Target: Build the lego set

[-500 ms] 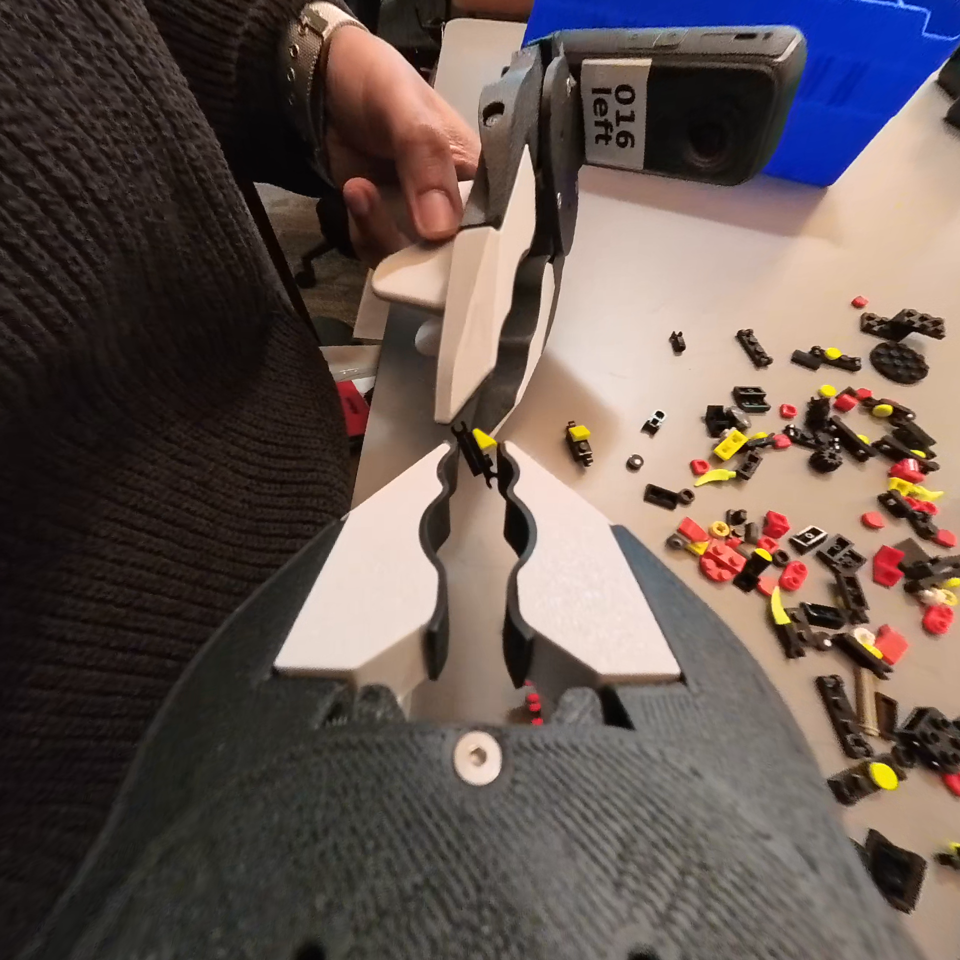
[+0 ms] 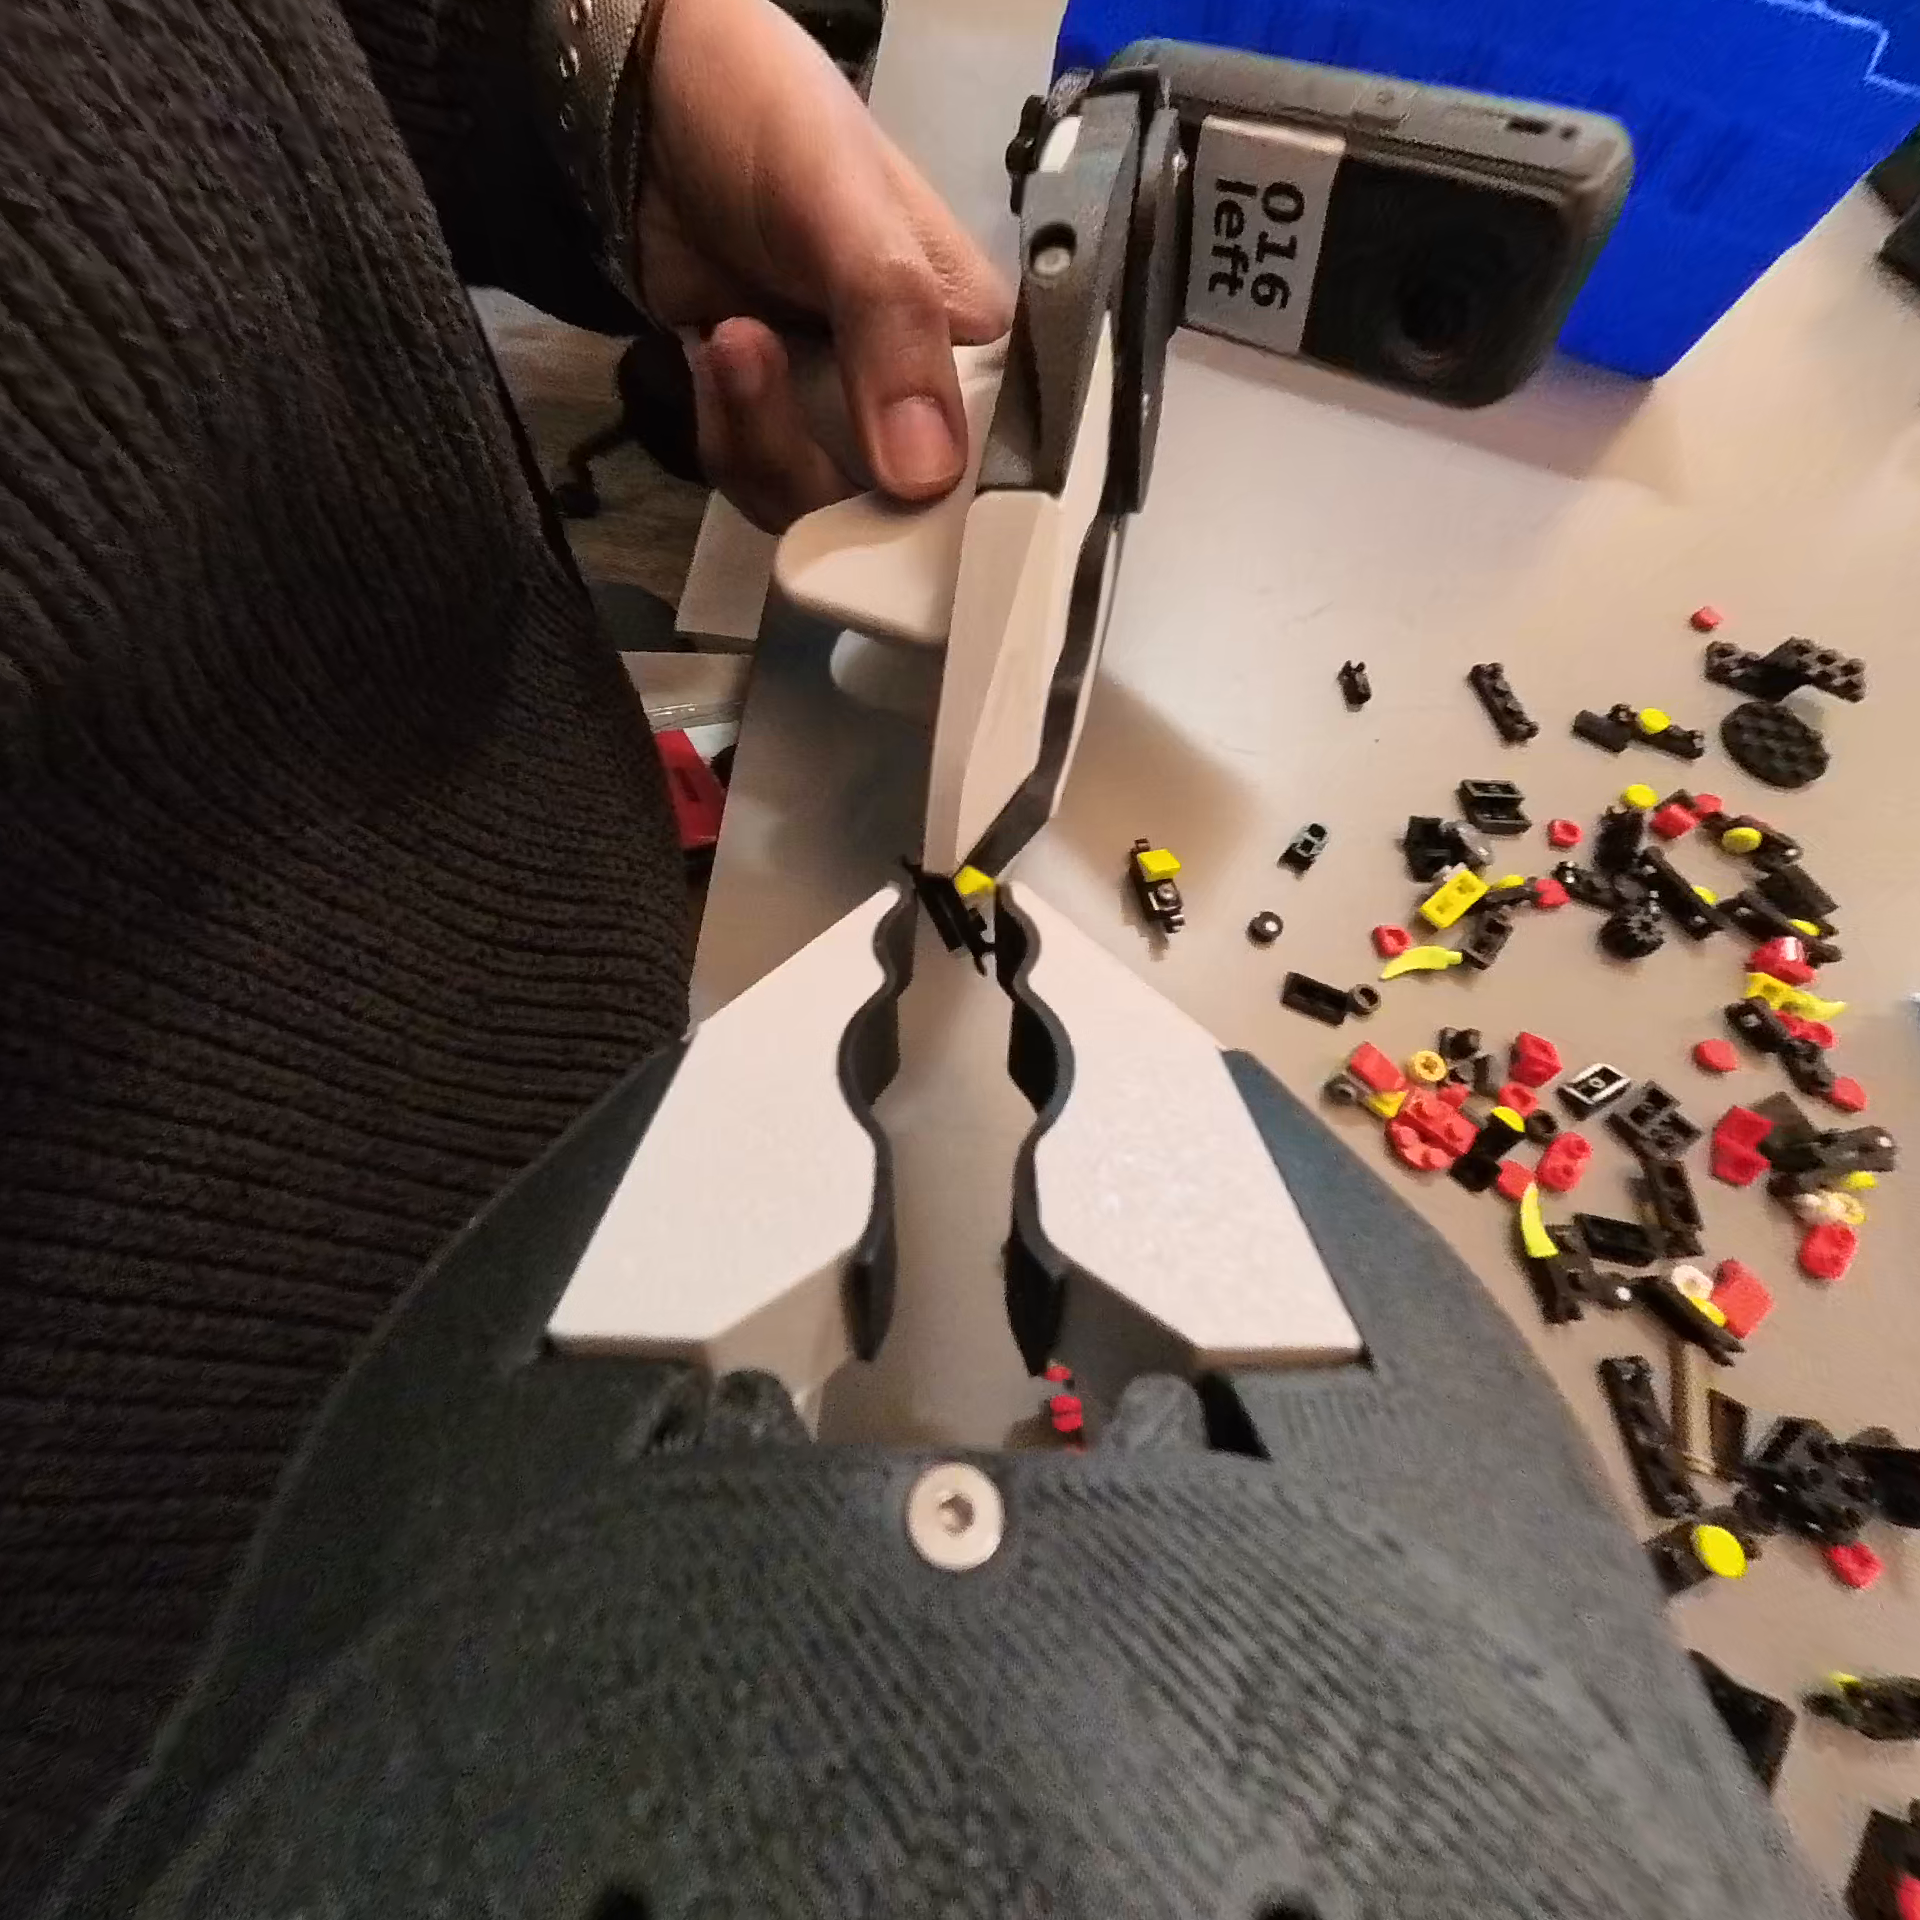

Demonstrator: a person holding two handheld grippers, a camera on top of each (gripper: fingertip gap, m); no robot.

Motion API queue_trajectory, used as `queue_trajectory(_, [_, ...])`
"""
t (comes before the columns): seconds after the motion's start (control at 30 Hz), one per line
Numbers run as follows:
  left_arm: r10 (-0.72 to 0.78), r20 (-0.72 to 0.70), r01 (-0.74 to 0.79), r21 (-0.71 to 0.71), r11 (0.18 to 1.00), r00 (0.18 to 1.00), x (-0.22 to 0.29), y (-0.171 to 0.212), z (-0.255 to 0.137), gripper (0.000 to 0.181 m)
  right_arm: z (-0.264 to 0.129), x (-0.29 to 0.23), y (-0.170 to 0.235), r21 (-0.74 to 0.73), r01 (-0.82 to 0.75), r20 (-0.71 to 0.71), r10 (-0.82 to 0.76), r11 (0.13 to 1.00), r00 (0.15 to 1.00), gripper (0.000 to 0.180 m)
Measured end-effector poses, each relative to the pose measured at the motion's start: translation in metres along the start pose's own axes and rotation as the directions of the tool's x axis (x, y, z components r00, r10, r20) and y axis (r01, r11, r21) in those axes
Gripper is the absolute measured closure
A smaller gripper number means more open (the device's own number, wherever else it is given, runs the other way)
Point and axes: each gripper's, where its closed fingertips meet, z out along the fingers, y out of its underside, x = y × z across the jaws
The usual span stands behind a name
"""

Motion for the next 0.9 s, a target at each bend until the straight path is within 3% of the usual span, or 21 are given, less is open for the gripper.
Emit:
queue_trajectory(0.1, [0.053, 0.006, -0.053, 0.025, 0.998, 0.999, 0.003, -0.006, -0.003, 0.175, -0.003, 0.006, -0.006, 0.041, -0.049, -0.011, 0.049, 0.998, 0.999, 0.162])
queue_trajectory(0.27, [0.183, -0.067, -0.174, 0.118, 0.978, 0.981, 0.027, -0.021, -0.013, 0.175, -0.016, 0.021, -0.016, 0.146, -0.298, 0.064, 0.292, 0.943, 0.954, 0.143])
queue_trajectory(0.5, [0.352, -0.052, -0.339, 0.172, 0.925, 0.935, 0.044, -0.027, -0.018, 0.176, -0.039, 0.028, -0.047, 0.295, -0.659, 0.369, 0.553, 0.692, 0.747, 0.153])
queue_trajectory(0.67, [0.448, 0.013, -0.445, 0.154, 0.882, 0.894, 0.046, -0.025, -0.013, 0.176, -0.038, 0.023, -0.046, 0.278, -0.648, 0.375, 0.542, 0.709, 0.753, 0.158])
queue_trajectory(0.77, [0.513, 0.059, -0.516, 0.139, 0.846, 0.857, 0.048, -0.024, -0.01, 0.176, -0.037, 0.019, -0.046, 0.264, -0.631, 0.375, 0.525, 0.73, 0.764, 0.173])
queue_trajectory(0.9, [0.564, 0.106, -0.573, 0.107, 0.812, 0.819, 0.045, -0.022, -0.008, 0.176, -0.036, 0.017, -0.044, 0.256, -0.577, 0.332, 0.489, 0.776, 0.806, 0.173])
